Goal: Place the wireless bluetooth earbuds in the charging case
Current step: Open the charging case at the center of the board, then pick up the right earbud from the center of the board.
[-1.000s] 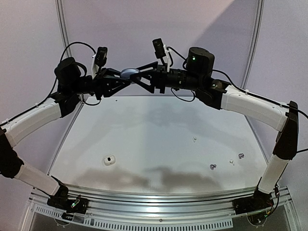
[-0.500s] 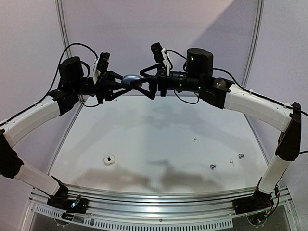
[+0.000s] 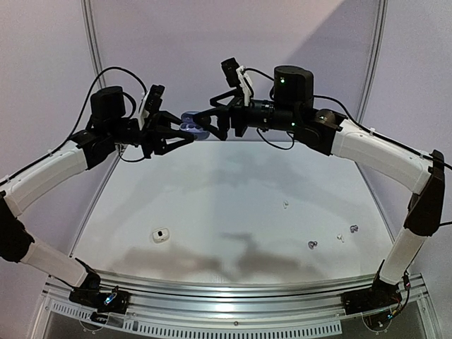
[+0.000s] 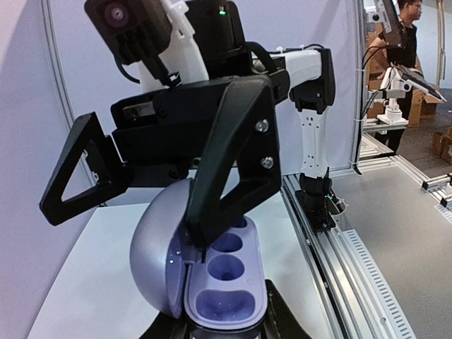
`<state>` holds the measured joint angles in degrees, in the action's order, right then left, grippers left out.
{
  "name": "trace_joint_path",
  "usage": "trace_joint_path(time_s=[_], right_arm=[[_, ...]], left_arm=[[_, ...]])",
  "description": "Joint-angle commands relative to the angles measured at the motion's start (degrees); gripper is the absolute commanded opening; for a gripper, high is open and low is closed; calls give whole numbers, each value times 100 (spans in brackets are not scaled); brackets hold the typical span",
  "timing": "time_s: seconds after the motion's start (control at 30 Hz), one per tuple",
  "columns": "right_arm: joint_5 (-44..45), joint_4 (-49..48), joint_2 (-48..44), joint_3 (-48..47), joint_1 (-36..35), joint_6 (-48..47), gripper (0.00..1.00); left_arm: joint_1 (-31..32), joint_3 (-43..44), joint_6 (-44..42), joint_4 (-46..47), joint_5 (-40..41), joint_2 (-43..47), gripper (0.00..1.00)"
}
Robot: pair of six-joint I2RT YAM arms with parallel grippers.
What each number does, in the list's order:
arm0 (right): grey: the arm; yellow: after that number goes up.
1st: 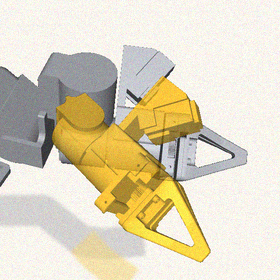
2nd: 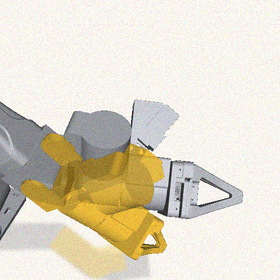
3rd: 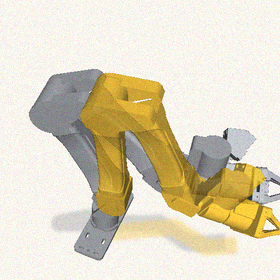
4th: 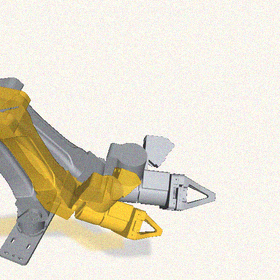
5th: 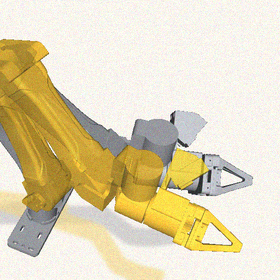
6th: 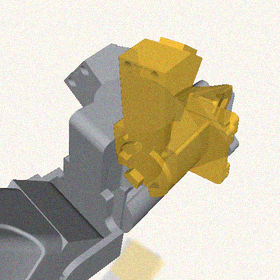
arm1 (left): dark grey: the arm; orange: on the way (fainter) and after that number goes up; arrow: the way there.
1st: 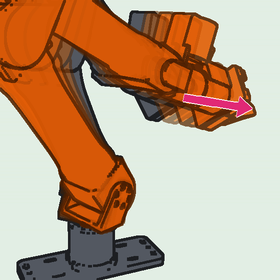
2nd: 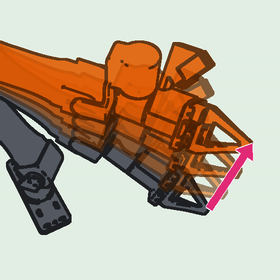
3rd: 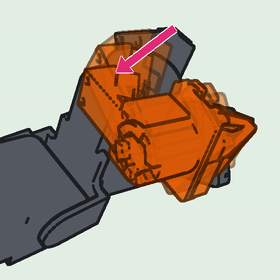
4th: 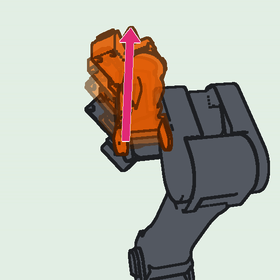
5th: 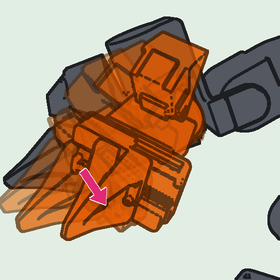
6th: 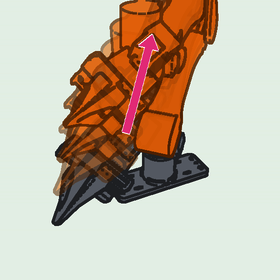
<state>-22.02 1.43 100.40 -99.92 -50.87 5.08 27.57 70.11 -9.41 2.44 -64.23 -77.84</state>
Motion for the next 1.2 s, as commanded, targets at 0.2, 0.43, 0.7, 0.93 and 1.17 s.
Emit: trace_joint_path(time_s=[0.2, 0.43, 0.7, 0.93, 1.17], right_arm=[[20, 329, 63, -95, 38, 21, 95], [-894, -80, 7, -97, 42, 349, 99], [-953, -343, 59, -119, 44, 593, 99], [-100, 206, -361, -53, 699, 1462, 99], [2075, 4248, -1007, 184, 2058, 1374, 99]], left_arm=[[118, 27, 70, 91, -198, 248, 0], [117, -177, 596, 261, 335, 267, 0], [117, -385, 731, 278, 371, 352, 0], [117, -641, 579, 334, 547, 438, 0], [108, -866, 552, 498, 603, 506, 0]])
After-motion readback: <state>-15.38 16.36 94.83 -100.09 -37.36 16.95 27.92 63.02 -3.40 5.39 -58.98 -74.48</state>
